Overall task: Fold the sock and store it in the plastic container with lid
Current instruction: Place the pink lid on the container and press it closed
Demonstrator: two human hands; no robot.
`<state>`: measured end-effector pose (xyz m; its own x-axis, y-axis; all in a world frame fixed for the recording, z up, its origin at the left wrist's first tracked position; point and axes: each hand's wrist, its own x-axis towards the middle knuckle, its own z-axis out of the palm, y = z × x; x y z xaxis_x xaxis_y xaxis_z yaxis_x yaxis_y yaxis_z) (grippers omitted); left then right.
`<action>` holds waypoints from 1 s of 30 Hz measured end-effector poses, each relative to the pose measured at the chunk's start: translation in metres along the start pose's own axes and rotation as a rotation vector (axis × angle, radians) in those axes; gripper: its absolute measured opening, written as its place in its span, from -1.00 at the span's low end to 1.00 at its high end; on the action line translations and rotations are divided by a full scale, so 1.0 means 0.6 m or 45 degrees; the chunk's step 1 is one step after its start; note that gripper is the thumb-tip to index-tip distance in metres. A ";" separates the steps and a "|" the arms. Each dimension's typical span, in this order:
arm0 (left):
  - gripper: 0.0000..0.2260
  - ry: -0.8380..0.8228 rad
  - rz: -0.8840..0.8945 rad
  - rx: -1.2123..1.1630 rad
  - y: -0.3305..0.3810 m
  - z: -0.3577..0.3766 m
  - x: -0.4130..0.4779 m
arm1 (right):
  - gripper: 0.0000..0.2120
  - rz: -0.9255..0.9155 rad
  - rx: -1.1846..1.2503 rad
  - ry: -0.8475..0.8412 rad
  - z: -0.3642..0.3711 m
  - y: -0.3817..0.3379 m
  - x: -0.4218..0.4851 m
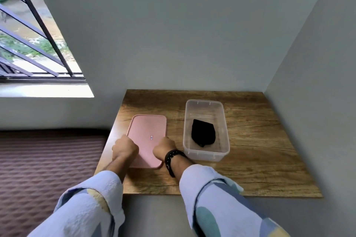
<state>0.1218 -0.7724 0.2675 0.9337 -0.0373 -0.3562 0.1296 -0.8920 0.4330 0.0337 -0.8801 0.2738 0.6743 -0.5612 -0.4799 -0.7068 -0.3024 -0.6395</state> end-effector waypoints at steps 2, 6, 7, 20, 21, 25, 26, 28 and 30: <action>-0.70 0.030 -0.054 -0.159 -0.010 -0.011 0.005 | -0.65 0.031 0.064 0.007 -0.007 -0.006 0.000; -0.68 -0.004 -0.267 -0.652 -0.020 -0.023 0.015 | -0.73 -0.095 -0.008 0.169 -0.035 -0.028 -0.003; -0.69 0.024 -0.358 -0.819 -0.015 -0.025 0.009 | -0.74 -0.145 -0.046 0.233 -0.047 -0.036 -0.006; -0.77 -0.204 0.358 -0.774 0.189 0.060 -0.137 | -0.71 0.129 -0.042 0.941 -0.261 0.152 -0.016; -0.77 -0.207 0.367 -0.756 0.196 0.074 -0.141 | -0.71 0.174 -0.024 0.913 -0.267 0.166 -0.012; -0.78 -0.166 0.354 -0.675 0.208 0.101 -0.149 | -0.74 0.193 0.096 0.793 -0.265 0.192 0.000; -0.78 -0.147 0.347 -0.653 0.210 0.102 -0.148 | -0.74 0.176 0.137 0.773 -0.266 0.193 0.002; -0.76 -0.120 0.344 -0.591 0.215 0.099 -0.146 | -0.74 0.172 0.159 0.730 -0.272 0.192 0.007; -0.70 -0.122 0.398 -0.511 0.222 0.093 -0.142 | -0.72 0.159 0.121 0.679 -0.277 0.187 0.016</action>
<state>0.0408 -0.9132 0.3092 0.9160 -0.3323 -0.2248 -0.0155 -0.5893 0.8078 -0.0745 -1.0475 0.2970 0.3676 -0.9081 -0.2007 -0.7351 -0.1516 -0.6607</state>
